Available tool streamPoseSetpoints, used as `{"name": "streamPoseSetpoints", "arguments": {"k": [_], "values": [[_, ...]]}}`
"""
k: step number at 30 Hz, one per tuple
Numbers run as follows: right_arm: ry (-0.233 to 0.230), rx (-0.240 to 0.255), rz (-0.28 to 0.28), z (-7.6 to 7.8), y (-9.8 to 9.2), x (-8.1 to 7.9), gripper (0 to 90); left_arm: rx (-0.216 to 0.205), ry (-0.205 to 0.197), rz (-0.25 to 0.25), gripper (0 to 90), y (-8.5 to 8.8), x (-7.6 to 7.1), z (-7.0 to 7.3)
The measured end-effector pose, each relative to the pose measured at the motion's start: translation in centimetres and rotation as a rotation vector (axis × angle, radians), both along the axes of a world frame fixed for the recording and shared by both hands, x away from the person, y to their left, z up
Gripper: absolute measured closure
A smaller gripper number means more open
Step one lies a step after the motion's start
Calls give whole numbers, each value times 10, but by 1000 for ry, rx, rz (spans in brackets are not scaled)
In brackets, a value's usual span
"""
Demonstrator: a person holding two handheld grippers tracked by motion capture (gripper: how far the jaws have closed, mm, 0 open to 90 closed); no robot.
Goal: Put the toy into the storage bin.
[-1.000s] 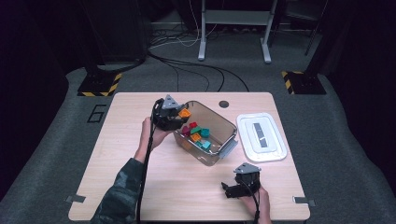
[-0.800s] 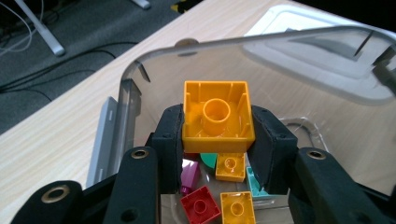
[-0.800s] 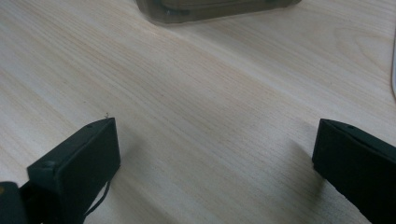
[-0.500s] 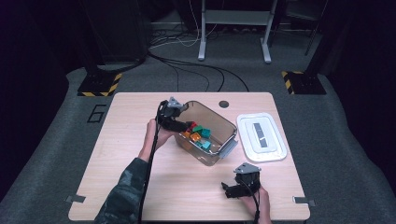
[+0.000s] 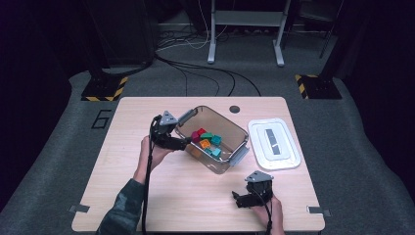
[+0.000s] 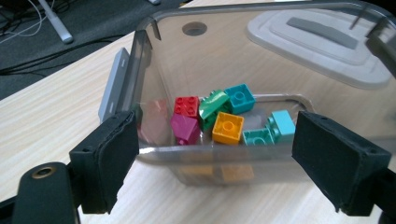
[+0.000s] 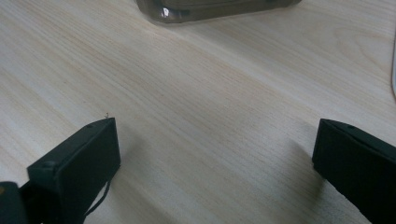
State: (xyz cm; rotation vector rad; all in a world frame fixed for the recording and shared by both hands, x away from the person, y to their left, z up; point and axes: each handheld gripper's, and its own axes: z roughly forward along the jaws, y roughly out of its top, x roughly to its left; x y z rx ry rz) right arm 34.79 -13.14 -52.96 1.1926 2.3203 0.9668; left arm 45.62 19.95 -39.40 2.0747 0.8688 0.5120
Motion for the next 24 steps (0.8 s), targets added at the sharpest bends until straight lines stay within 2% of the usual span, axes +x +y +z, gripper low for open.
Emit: {"name": "streamPoseSetpoints", "arguments": {"k": [8,18,24], "values": [[0,0,0,0,0,0,1,17,-11,17,137,14,-23,-13],[0,0,0,0,0,0,0,33,5,34,130,29,-45,-34],[0,0,0,0,0,0,0,53,69,43,127,38,-55,-59]]}}
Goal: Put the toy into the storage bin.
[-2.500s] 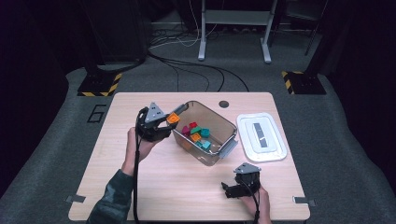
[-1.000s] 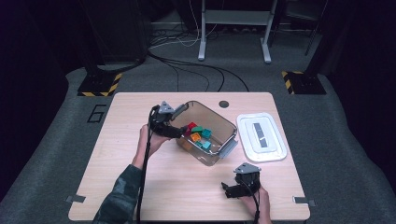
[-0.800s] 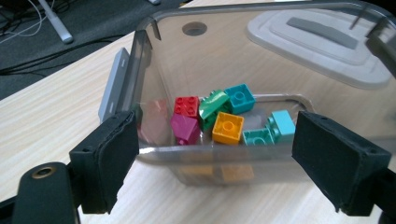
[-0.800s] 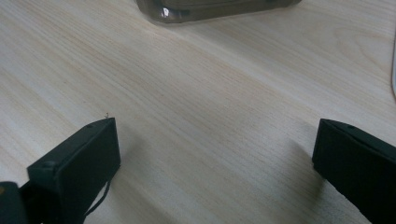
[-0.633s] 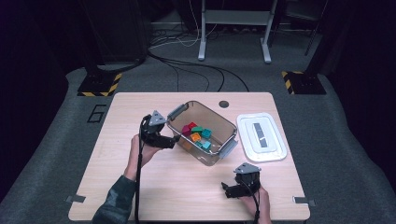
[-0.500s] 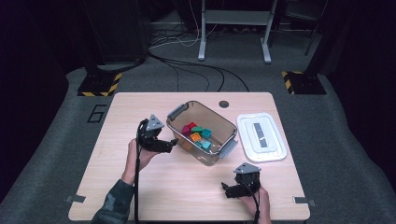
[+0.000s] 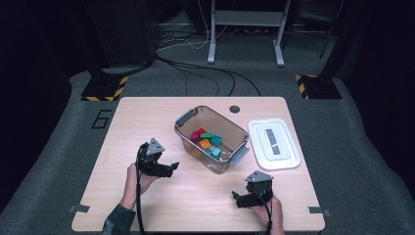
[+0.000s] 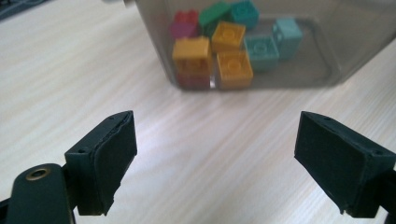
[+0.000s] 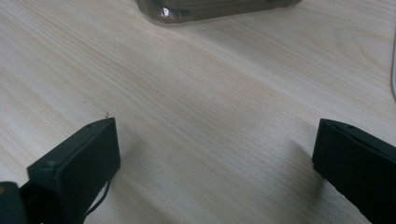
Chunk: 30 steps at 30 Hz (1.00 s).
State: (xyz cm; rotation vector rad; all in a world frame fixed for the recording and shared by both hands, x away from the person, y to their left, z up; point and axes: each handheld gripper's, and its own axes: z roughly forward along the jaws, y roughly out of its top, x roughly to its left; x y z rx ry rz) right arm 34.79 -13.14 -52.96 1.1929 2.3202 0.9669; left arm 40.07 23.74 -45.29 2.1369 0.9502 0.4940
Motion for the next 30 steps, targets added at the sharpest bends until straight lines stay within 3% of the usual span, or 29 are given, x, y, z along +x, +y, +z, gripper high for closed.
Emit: {"name": "streamPoseSetpoints", "arguments": {"k": [11,22,24,30], "values": [[0,0,0,0,0,0,0,-1,90,46,112,15,-13,-43],[0,0,0,0,0,0,0,-11,85,108,86,19,-24,-73],[0,0,0,0,0,0,0,-9,57,112,79,20,-27,-76],[-1,-2,-1,0,0,0,0,-6,63,137,48,20,-27,-76]]}}
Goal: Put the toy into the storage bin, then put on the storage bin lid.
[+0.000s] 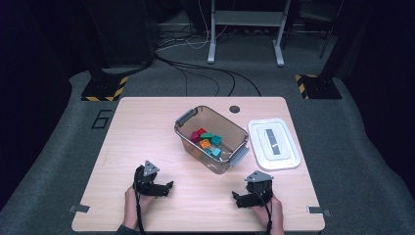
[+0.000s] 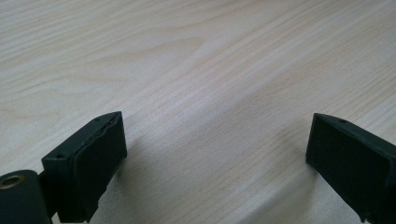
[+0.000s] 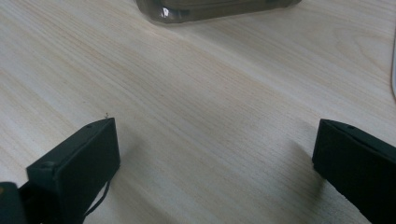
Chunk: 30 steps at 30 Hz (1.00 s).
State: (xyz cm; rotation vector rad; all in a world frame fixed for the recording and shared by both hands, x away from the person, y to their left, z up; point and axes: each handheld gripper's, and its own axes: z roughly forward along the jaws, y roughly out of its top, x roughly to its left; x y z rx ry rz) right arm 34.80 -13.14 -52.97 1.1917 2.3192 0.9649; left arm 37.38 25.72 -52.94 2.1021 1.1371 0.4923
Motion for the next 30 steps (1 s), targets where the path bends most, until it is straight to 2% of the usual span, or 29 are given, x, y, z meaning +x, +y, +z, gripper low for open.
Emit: {"name": "streamPoseSetpoints", "arguments": {"k": [4,5,6,9,19,23,25,30], "values": [[2,0,0,0,0,0,0,0,4,5,38,0,1,0],[1,0,-1,0,0,0,0,-4,4,15,38,-1,1,0],[2,0,-1,0,0,0,0,11,5,14,22,-1,2,0],[3,0,-1,0,0,0,0,5,9,36,9,-2,2,-1],[17,6,-25,2,-3,1,7,13,9,34,8,-2,3,0],[4,31,-29,5,-9,2,14,13,9,32,8,-2,3,0],[-13,7,-39,7,-12,3,16,12,9,34,9,-2,3,0],[-38,32,-66,19,-27,6,33,11,9,35,9,-2,3,0]]}}
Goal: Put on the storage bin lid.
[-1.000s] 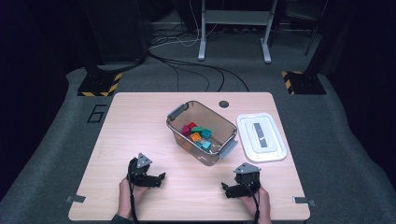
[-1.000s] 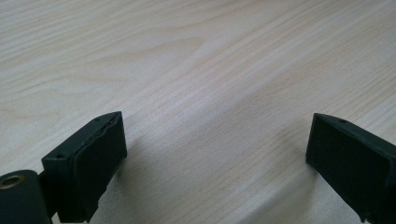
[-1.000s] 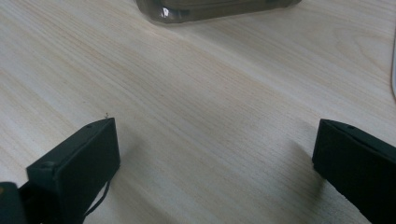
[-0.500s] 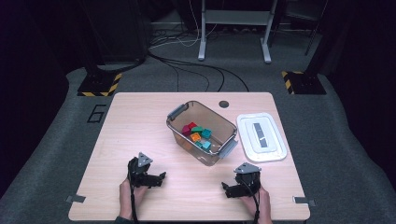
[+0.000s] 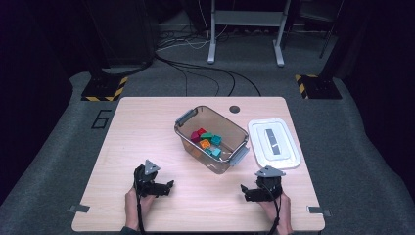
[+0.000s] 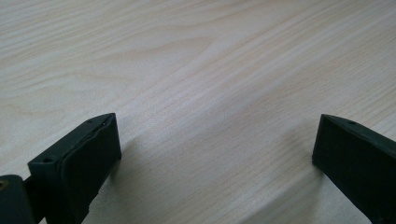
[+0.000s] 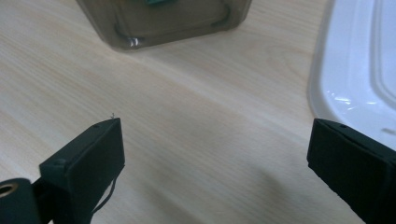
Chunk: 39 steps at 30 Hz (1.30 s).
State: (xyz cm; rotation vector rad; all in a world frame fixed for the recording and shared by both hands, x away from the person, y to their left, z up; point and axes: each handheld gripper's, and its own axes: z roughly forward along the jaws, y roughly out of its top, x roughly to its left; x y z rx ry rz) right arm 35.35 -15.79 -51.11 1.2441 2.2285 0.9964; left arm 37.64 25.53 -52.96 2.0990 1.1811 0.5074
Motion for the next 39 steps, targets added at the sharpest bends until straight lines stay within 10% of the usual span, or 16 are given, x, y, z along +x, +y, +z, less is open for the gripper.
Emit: {"name": "streamPoseSetpoints", "arguments": {"k": [39], "values": [[8,-1,-176,23,-73,87,17,-6,2,1,10,0,0,0]]}}
